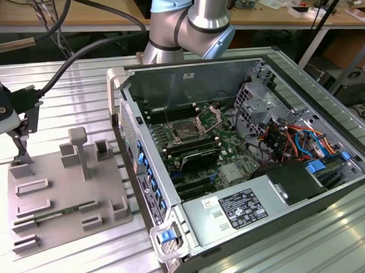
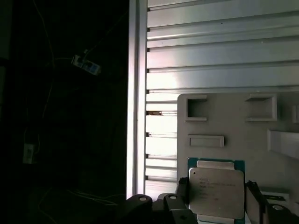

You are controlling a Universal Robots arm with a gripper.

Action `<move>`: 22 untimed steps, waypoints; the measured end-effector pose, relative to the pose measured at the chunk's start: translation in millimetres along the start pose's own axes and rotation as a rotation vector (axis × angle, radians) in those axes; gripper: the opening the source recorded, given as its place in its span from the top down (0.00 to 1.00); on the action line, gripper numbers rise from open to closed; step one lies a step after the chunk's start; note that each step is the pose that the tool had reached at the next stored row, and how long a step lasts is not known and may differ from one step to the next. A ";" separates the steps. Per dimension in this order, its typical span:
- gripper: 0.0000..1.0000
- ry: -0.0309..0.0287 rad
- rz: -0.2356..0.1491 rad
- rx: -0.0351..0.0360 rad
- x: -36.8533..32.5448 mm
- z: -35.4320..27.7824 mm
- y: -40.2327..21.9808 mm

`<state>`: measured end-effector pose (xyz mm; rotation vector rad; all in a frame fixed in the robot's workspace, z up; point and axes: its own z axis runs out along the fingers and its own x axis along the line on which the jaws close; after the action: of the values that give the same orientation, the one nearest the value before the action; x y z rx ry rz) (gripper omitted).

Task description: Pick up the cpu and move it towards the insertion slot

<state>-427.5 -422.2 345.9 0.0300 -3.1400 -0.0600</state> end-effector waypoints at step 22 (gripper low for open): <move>0.45 -0.0001 0.000 0.0000 0.0 -16.7 0.6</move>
<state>-427.5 -422.2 362.6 0.0300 -3.1401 -0.0601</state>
